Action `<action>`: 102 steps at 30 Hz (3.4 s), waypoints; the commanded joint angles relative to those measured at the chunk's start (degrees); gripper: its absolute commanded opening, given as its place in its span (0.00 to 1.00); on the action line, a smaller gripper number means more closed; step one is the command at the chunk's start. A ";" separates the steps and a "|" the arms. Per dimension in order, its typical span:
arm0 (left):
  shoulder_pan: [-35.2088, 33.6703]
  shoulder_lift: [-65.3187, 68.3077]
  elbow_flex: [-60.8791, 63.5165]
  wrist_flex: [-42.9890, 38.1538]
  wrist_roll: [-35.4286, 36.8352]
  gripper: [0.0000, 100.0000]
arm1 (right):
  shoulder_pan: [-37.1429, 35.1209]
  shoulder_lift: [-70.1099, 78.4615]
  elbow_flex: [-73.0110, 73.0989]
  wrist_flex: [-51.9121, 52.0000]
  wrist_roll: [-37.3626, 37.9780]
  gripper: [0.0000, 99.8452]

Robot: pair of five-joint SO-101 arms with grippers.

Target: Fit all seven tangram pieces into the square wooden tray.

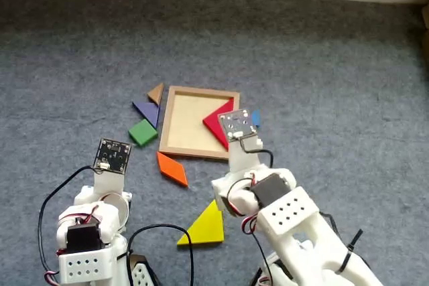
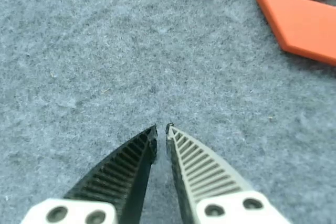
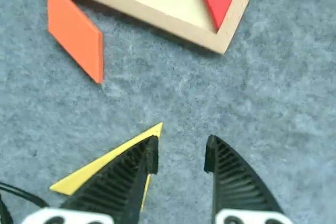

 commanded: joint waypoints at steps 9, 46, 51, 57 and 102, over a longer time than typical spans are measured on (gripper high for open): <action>0.40 -1.54 1.10 0.35 0.35 0.06 | -16.92 -0.13 3.82 -0.84 -6.77 0.14; 0.40 -1.54 1.10 0.35 0.35 0.06 | -6.55 23.96 2.15 -8.66 -8.44 0.14; 0.40 -1.54 1.10 0.35 0.35 0.06 | -1.54 32.40 -5.23 -8.75 -5.71 0.14; 0.40 -1.54 1.10 0.35 0.35 0.06 | 6.55 34.68 -11.47 -8.75 4.48 0.14; 0.40 -1.54 1.10 0.35 0.35 0.06 | -11.65 40.13 -22.11 -5.67 -31.82 0.32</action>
